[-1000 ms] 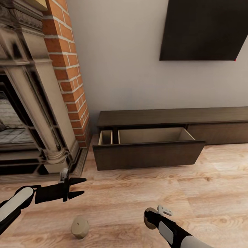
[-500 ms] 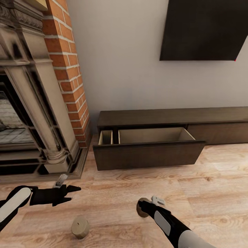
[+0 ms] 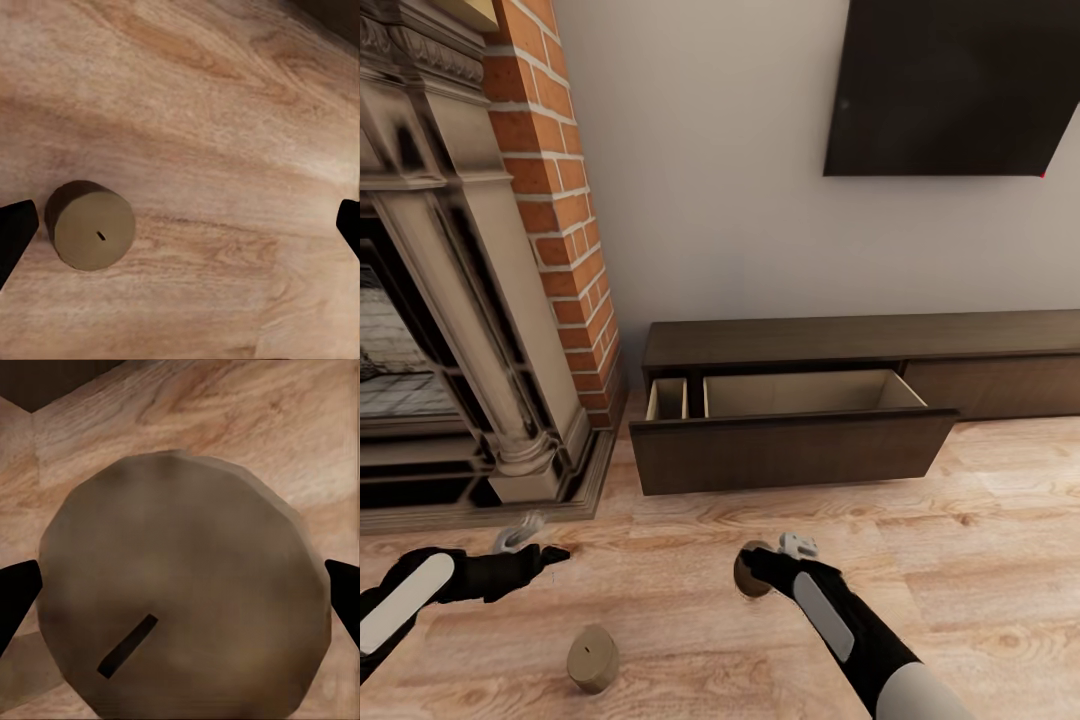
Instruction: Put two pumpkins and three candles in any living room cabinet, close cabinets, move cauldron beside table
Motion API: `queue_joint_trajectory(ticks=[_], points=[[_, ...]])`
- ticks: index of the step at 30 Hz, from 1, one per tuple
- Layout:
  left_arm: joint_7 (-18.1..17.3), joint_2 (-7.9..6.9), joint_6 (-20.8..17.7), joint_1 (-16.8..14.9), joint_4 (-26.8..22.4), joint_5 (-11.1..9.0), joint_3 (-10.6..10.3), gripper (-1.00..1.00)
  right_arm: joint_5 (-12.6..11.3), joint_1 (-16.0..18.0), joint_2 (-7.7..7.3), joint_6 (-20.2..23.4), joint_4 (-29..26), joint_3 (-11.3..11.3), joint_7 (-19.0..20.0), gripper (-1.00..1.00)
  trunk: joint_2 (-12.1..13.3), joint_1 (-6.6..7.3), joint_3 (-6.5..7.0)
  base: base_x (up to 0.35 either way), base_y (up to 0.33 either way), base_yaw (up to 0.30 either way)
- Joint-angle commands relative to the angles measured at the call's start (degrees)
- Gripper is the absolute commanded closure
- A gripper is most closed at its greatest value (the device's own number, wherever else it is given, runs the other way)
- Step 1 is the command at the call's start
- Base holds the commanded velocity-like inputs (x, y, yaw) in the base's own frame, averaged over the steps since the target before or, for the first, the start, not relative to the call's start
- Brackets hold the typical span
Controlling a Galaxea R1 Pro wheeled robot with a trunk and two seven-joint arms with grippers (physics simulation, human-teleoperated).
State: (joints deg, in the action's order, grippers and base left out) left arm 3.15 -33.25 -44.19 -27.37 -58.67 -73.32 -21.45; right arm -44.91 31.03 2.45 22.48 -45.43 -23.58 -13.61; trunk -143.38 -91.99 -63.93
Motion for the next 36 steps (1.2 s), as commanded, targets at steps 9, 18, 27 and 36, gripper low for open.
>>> queue_joint_trajectory(ticks=[9,18,27,36], points=[[3.3,10.44,5.2,-0.3,8.8,10.8,-0.1,-1.0,-5.9,-4.0,-0.01,20.7,-33.3,0.0,-27.2,1.0,0.0,0.01,-0.06,0.0,0.0,0.0],[10.2,12.54,4.9,-0.7,8.9,12.8,-0.1,-1.0,-14.0,-4.1,-0.01,23.3,-37.0,0.1,-37.3,1.0,0.0,0.01,-0.06,0.0,0.0,0.0],[10.8,12.56,4.9,-0.7,9.1,12.9,-0.1,-1.0,-14.3,-4.1,0.11,23.6,-36.5,0.2,-37.5,1.0,0.0,0.01,-0.06,0.0,0.0,0.0],[10.8,12.59,4.5,-0.9,7.5,12.7,-0.1,-1.0,-14.3,-4.1,0.05,23.6,-36.7,0.2,-37.6,1.0,0.0,0.01,-0.06,0.033,0.0,0.0]])
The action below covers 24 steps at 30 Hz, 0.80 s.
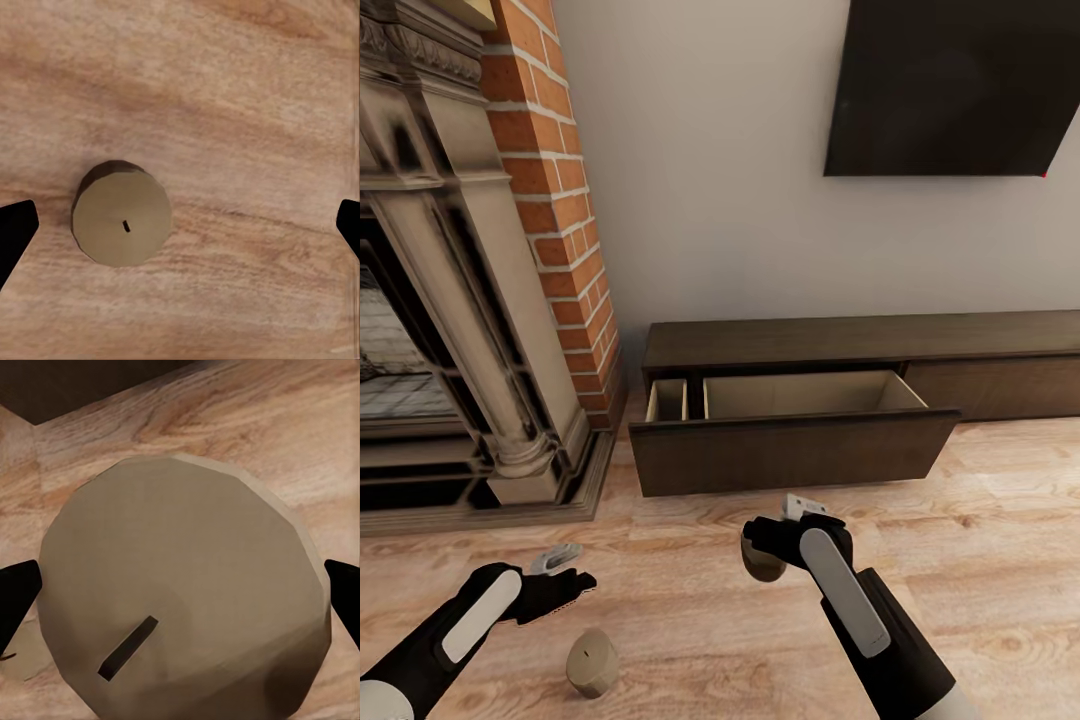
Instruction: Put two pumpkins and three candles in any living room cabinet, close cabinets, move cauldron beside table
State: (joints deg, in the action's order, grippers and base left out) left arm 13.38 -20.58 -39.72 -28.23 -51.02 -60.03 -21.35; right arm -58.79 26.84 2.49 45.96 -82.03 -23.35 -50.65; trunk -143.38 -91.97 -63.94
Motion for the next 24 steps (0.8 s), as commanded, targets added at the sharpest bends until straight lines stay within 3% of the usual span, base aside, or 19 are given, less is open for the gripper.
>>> queue_joint_trajectory(ticks=[1,17,24], points=[[0.6,-0.07,0.0,-0.1,-0.3,-0.6,-0.3,-1.0,-0.5,0.1,0.02,0.1,0.1,0.0,-0.5,1.0,0.0,-0.01,-0.06,0.223,0.0,0.0],[0.3,-0.07,-0.1,0.0,-0.1,-1.0,-0.8,-1.0,-0.5,0.1,0.06,-0.2,0.3,0.0,-0.3,1.0,0.0,-0.01,-0.06,0.034,-0.06,0.0],[0.1,-0.06,-0.2,0.0,4.4,-1.3,-0.6,-1.0,-0.5,0.1,0.06,-0.3,0.3,0.0,-0.2,1.0,0.0,-0.01,-0.06,0.098,-0.002,0.0]])
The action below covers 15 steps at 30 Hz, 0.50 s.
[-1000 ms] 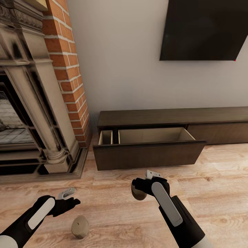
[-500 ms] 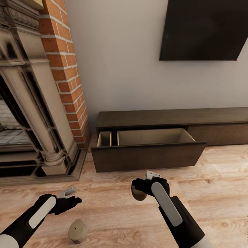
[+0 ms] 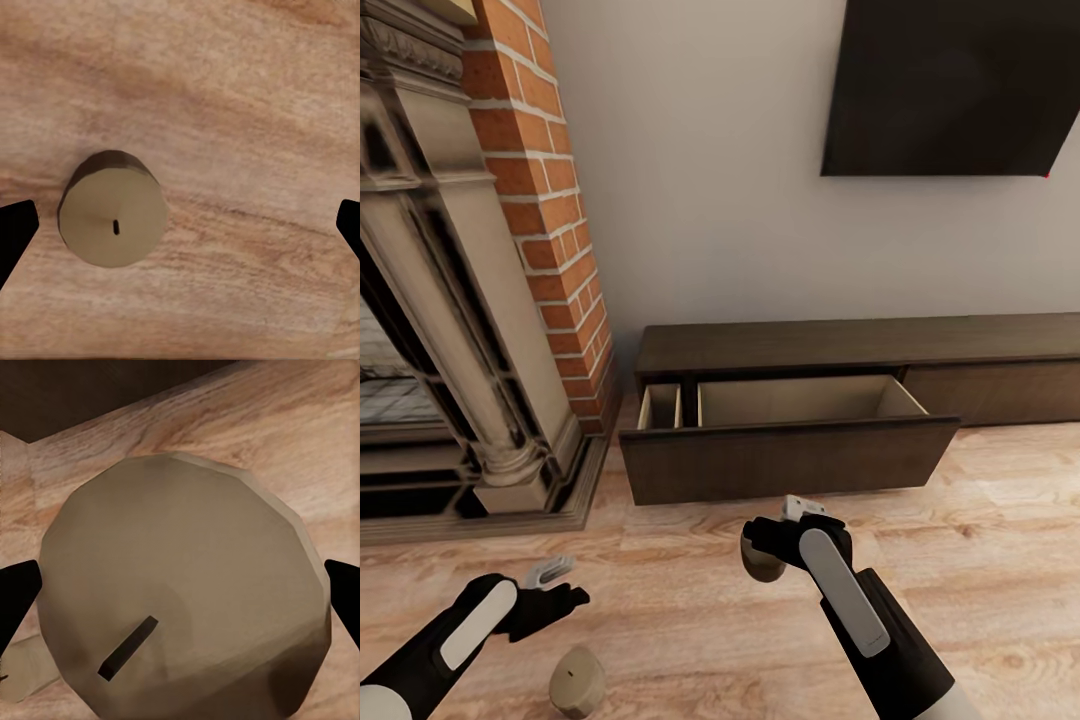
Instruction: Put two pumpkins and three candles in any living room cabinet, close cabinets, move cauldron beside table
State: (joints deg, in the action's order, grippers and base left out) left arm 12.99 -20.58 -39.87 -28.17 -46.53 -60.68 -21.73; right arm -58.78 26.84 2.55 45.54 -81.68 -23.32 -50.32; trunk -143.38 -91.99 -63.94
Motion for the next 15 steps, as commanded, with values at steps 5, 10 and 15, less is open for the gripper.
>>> queue_joint_trajectory(ticks=[5,10,15], points=[[0.6,-0.08,0.0,0.0,0.4,-0.6,0.1,-1.0,-0.5,0.1,0.0,0.1,0.0,0.0,-0.5,1.0,0.0,0.01,-0.05,0.009,0.0,0.0],[0.7,-0.08,0.1,0.0,0.5,-0.7,0.2,-1.0,-0.5,0.1,-0.03,0.0,-0.1,0.0,-0.5,1.0,-0.1,-0.07,-0.72,0.001,0.0,0.0],[0.7,-0.08,0.1,0.0,0.5,-0.6,0.1,-1.0,-0.5,0.1,0.02,0.0,-0.5,-0.1,-0.6,1.0,-0.1,-0.2,-1.83,0.0,0.0,0.0]])
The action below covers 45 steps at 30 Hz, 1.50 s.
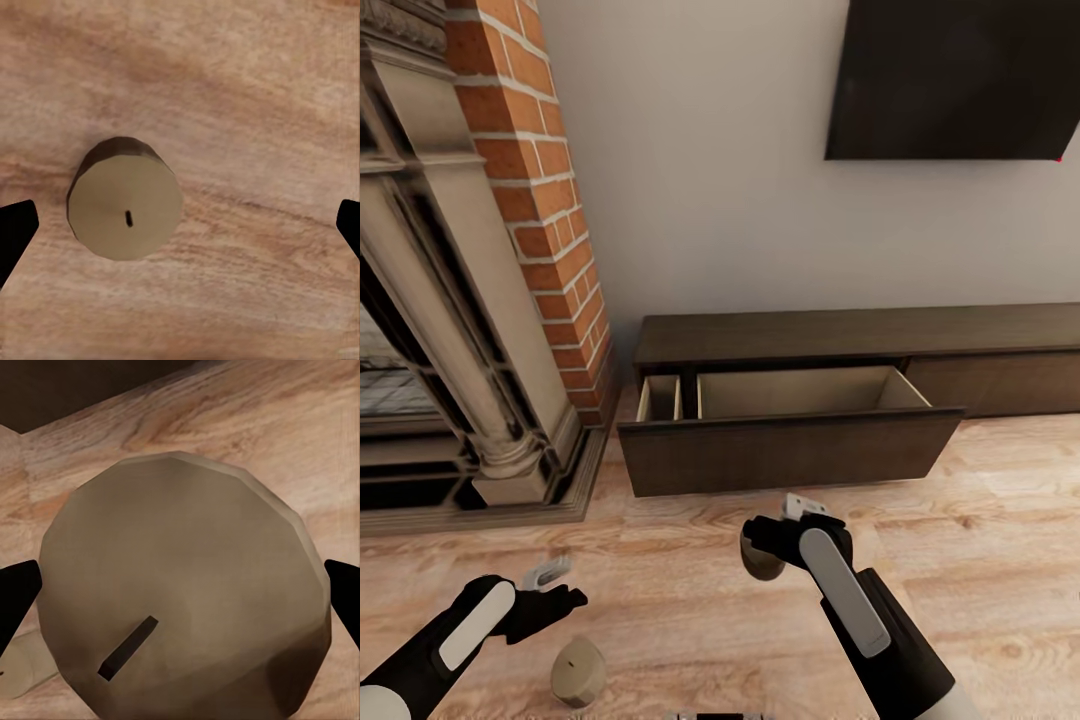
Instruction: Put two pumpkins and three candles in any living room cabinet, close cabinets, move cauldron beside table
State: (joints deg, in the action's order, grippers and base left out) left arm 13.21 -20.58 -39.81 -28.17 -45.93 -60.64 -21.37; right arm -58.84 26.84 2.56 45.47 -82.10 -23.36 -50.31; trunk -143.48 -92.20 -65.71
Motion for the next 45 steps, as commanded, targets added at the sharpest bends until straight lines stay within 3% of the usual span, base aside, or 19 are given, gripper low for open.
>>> queue_joint_trajectory(ticks=[1,15,21,27,45], points=[[0.5,-0.07,0.0,0.0,-0.1,-0.6,-0.3,-1.0,-0.5,0.1,0.0,0.1,-0.2,0.0,-0.5,1.0,0.0,-0.01,-0.28,0.0,0.0,0.0],[0.4,0.04,1.0,0.0,0.0,0.1,-0.6,-1.0,-0.5,0.1,-0.18,0.8,-6.2,-0.9,-0.5,1.0,-0.2,-0.37,-3.38,0.0,0.0,0.0],[0.3,0.28,2.0,0.0,0.0,0.1,-0.8,-1.0,-0.5,0.1,-0.19,0.4,-6.4,-3.0,1.5,1.0,-0.3,-0.53,-4.71,0.0,0.0,0.0],[0.3,1.7,4.4,0.0,0.0,1.0,-1.2,-1.0,-0.4,0.1,-0.19,0.3,-6.4,-3.2,5.1,1.0,-0.4,-0.68,-6.04,0.0,0.0,0.0],[0.3,1.95,4.8,0.0,0.0,1.4,-1.3,-1.0,-0.5,0.1,-0.14,0.2,-5.9,-3.2,5.6,1.0,-0.6,-1.15,-10.03,0.0,0.0,0.0]])
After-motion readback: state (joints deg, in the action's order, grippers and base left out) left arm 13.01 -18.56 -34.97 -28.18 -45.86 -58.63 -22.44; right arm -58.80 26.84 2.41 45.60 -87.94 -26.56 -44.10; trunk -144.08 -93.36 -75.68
